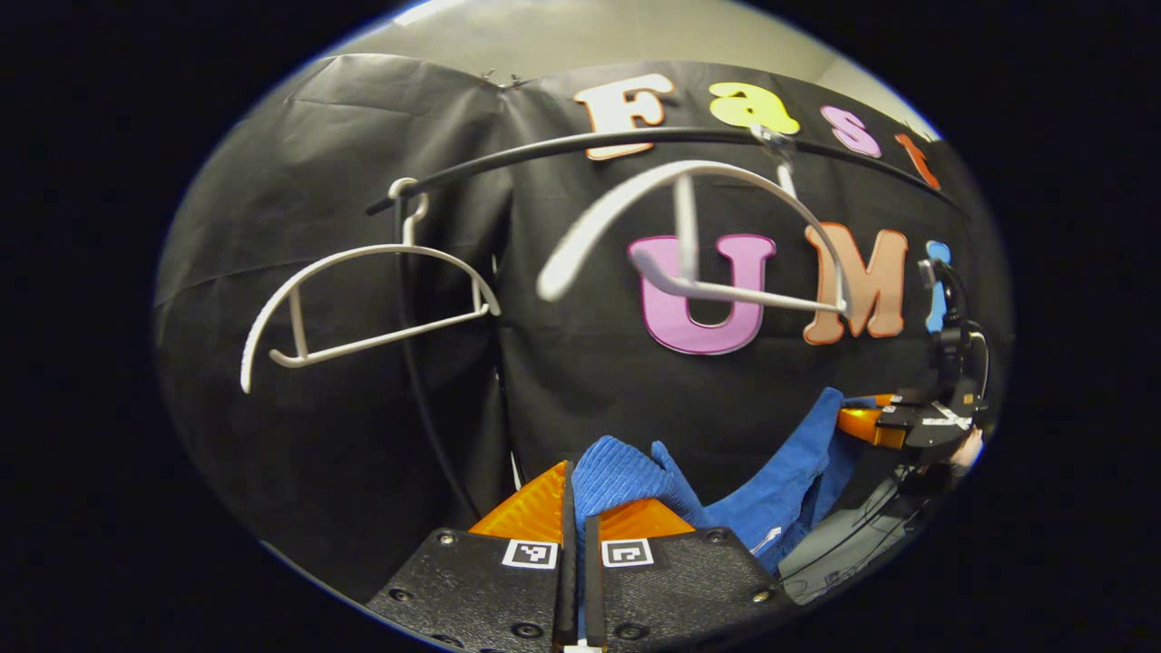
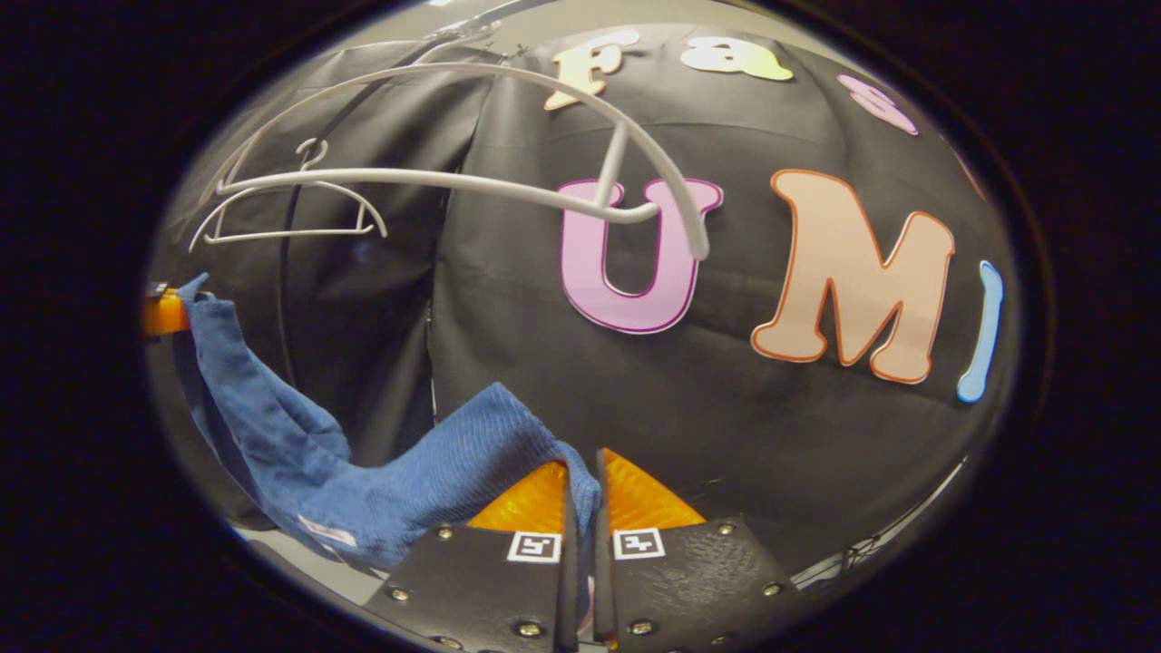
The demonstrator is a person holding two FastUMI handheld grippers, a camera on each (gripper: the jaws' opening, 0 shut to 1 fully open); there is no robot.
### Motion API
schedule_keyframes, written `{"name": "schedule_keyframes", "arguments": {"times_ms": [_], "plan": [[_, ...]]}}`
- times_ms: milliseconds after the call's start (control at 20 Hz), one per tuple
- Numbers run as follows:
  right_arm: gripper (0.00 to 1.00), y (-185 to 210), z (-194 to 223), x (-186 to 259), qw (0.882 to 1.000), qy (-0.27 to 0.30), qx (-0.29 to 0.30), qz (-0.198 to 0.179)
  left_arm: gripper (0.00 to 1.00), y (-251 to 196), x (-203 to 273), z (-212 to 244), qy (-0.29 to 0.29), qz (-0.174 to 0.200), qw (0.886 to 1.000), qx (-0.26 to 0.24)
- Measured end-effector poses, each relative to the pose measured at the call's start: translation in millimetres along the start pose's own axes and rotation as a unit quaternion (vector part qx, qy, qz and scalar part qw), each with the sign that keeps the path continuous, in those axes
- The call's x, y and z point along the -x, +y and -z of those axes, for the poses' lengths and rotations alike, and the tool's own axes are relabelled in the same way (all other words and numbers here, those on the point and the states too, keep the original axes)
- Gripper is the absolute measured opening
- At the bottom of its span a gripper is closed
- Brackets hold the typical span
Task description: Grasp the clothes on the hanger with both hands and then place them into the laundry hamper below.
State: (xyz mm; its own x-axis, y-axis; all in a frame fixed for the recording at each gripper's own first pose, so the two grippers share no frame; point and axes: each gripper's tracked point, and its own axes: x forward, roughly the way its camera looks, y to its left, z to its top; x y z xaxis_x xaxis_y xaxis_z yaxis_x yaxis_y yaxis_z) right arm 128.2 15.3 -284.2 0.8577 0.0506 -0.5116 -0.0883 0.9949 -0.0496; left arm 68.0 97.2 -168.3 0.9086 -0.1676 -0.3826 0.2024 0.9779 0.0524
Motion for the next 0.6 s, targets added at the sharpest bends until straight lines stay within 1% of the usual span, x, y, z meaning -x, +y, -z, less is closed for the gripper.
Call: {"name": "schedule_keyframes", "arguments": {"times_ms": [300,450,500,550,600], "plan": [[0.07,34,-8,16,1.0,-0.01,-0.004,-0.029,0.04,-76,-11,0,-0.005,0.077,0.997,-0.005],[0.07,36,-13,23,0.999,-0.016,-0.009,-0.029,0.04,-103,-19,-7,-0.011,0.11,0.994,0.003],[0.12,36,-12,27,0.999,-0.016,-0.01,-0.027,0.04,-113,-22,-10,-0.013,0.123,0.992,0.009],[0.12,34,-12,27,1.0,-0.016,-0.011,-0.025,0.04,-122,-25,-12,-0.014,0.135,0.991,0.013],[0.07,34,-8,28,1.0,-0.014,-0.012,-0.023,0.04,-129,-29,-13,-0.013,0.143,0.989,0.015]]}}
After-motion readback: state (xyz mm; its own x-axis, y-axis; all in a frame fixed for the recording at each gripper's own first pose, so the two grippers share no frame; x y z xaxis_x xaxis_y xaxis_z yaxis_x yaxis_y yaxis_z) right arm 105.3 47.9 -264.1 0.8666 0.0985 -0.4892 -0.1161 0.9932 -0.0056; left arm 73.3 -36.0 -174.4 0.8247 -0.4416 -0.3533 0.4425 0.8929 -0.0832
